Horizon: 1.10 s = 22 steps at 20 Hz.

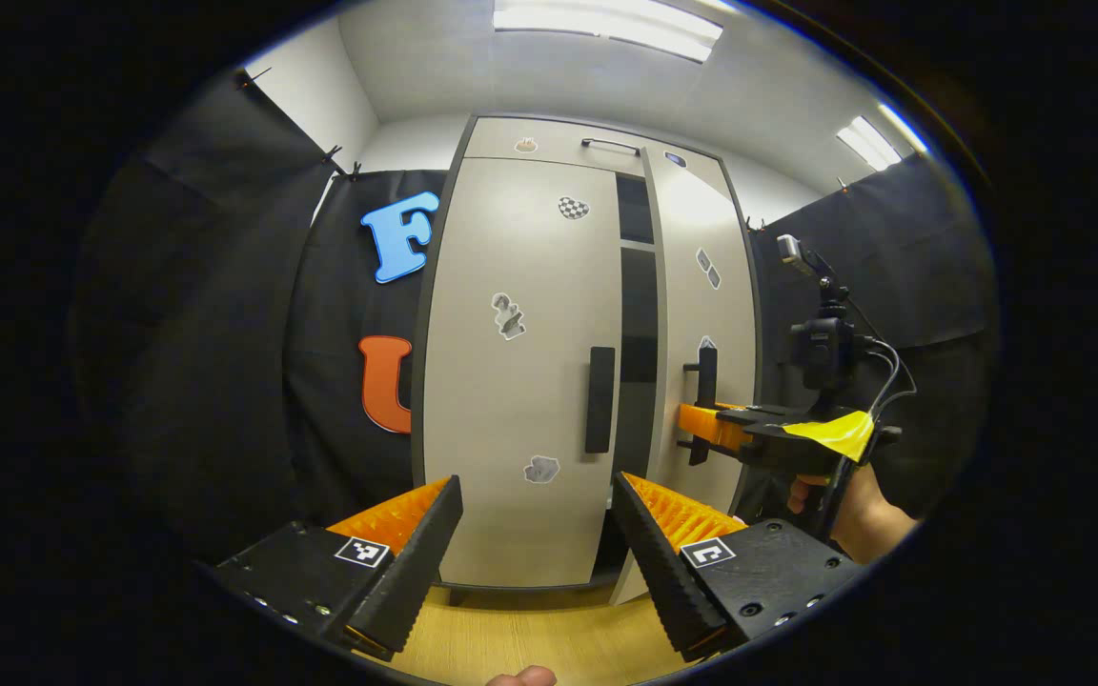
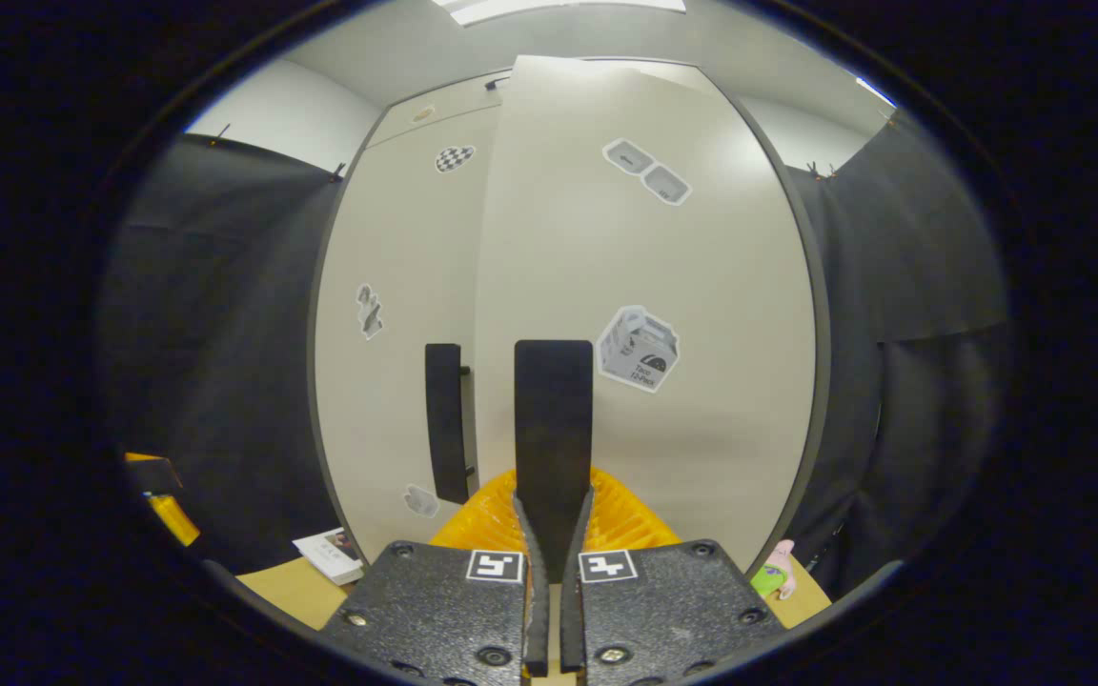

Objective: Open the right door of the double-door shoe cabinet with the right hand, and open the left door with the left hand.

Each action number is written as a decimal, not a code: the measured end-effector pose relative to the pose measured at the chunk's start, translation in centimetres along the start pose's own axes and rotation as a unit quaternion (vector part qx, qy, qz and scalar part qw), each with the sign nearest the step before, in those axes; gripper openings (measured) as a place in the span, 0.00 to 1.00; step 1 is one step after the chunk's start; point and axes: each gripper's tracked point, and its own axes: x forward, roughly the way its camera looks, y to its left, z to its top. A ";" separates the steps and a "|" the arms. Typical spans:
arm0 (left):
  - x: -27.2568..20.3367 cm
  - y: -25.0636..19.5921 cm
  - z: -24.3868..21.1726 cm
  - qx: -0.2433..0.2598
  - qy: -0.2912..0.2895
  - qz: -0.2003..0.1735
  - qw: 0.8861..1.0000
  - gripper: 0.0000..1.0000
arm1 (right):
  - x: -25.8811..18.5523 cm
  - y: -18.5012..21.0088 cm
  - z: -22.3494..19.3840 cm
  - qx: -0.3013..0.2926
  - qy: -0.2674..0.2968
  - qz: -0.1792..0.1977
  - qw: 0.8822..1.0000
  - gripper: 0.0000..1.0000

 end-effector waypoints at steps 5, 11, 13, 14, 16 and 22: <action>-0.3 -2.7 -0.1 0.005 0.001 -0.006 1.000 0.95 | -2.5 -1.1 0.0 -0.006 0.000 0.012 1.000 0.08; -0.3 -6.0 -0.1 0.006 0.000 -0.013 1.000 0.95 | -7.6 -5.0 0.2 -0.001 -0.009 0.009 1.000 0.08; -0.1 -7.1 -0.2 0.006 -0.001 -0.016 1.000 0.95 | -9.0 -6.7 0.2 -0.004 -0.010 0.003 1.000 0.08; -0.1 -7.7 -0.2 0.005 0.000 -0.017 1.000 0.95 | -9.6 -7.4 0.1 -0.006 -0.006 0.002 1.000 0.07; 0.0 -8.4 -0.3 0.002 -0.001 -0.017 1.000 0.95 | -10.3 -8.6 0.2 -0.010 -0.002 -0.003 1.000 0.07; -0.1 -8.6 -0.5 0.011 0.000 -0.003 1.000 0.95 | -12.0 -12.8 0.2 -0.022 -0.012 -0.044 0.999 0.07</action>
